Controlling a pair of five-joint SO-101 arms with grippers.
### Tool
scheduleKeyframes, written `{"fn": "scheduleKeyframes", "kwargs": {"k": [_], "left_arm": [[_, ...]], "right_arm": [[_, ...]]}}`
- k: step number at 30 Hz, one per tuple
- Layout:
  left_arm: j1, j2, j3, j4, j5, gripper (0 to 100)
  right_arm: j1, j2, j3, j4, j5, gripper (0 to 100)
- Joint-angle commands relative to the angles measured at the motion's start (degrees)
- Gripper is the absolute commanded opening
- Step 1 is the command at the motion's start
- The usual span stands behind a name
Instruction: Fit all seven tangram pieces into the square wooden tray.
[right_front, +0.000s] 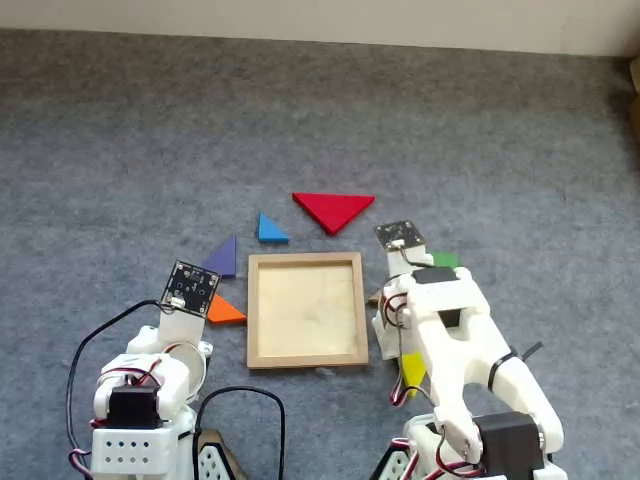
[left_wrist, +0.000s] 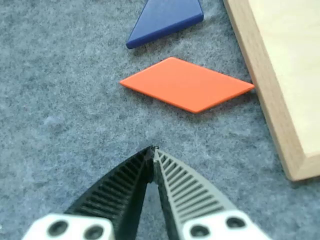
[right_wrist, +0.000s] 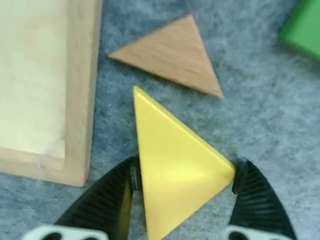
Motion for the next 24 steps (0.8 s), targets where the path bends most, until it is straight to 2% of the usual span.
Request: {"fn": "scheduleKeyframes", "kwargs": {"k": [1, 11, 19, 21, 24], "left_arm": [[1.0, -1.1, 1.1, 0.3, 0.4, 1], [1.0, -1.1, 1.1, 0.3, 0.4, 1], [1.0, -1.1, 1.1, 0.3, 0.4, 1], [1.0, -1.1, 1.1, 0.3, 0.4, 1], [1.0, -1.1, 1.1, 0.3, 0.4, 1]], "right_arm": [[0.2, -5.4, -1.6, 1.6, -0.4, 19.9], [0.1, -22.6, -2.1, 12.1, -0.2, 19.8], [-0.7, -21.1, -9.3, 17.9, -0.6, 19.8], [-0.5, -20.2, -10.5, 17.8, -3.2, 20.4], [1.2, -18.2, -10.7, 16.8, -6.7, 27.9]]}}
